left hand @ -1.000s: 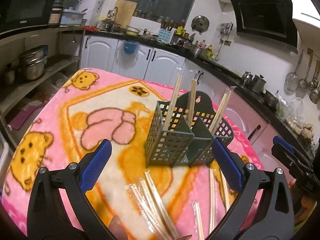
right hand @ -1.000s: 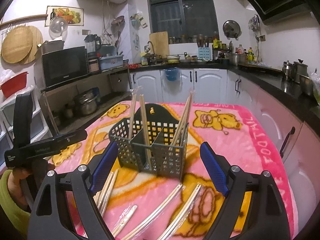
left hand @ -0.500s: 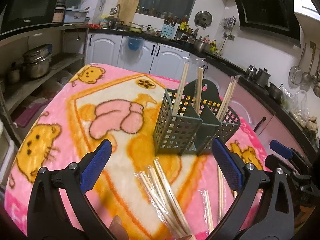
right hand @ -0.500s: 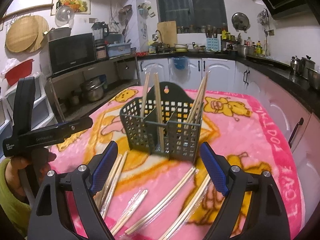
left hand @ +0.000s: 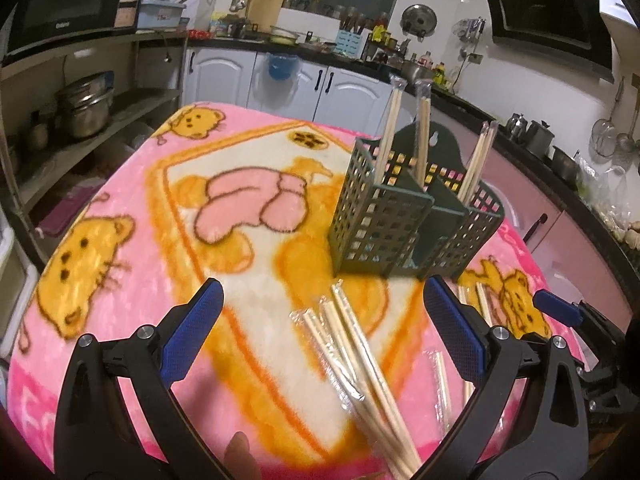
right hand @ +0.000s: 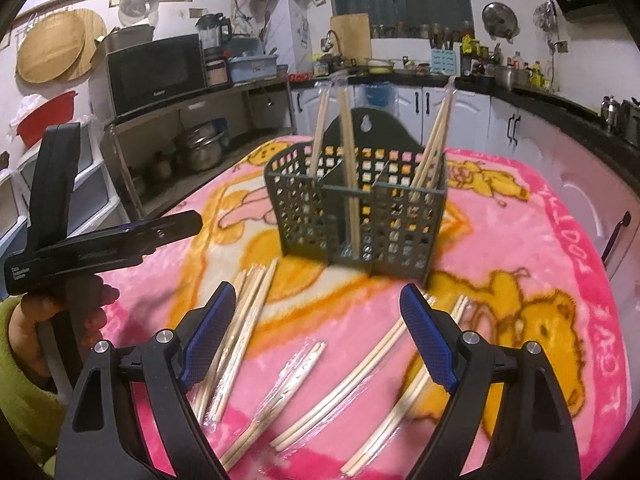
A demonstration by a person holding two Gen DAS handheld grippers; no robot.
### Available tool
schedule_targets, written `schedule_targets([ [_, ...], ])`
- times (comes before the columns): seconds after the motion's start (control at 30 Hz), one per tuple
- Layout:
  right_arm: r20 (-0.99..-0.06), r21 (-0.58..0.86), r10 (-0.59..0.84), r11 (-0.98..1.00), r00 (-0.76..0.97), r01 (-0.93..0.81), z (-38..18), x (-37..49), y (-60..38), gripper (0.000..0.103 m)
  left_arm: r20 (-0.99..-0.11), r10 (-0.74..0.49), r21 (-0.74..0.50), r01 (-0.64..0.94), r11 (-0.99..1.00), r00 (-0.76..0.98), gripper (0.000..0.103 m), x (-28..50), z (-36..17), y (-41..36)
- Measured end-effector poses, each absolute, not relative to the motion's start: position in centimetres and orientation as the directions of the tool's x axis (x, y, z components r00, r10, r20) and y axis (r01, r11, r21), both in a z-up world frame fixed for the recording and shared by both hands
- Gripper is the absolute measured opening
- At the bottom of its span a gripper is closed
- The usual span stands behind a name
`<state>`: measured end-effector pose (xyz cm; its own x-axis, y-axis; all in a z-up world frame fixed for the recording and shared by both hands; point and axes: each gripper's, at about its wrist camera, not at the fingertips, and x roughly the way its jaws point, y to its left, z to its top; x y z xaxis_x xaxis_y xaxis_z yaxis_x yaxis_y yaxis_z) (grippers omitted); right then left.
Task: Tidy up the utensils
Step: 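Lower the left tool onto a wrapped chopstick pair and close it while the right tool grasps another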
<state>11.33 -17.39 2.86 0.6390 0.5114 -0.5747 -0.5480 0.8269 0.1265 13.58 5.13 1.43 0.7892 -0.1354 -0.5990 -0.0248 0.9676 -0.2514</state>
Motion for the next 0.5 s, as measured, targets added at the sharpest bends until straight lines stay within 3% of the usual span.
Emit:
schedule_targets([
  [0.5, -0.656, 0.156, 0.520, 0.803, 0.548, -0.575, 0.6, 11.3, -15.8, 0.079, -0.667, -0.132, -0.270, -0.073, 0.960, 0.733, 0.092, 14.3, -1.5, 6.2],
])
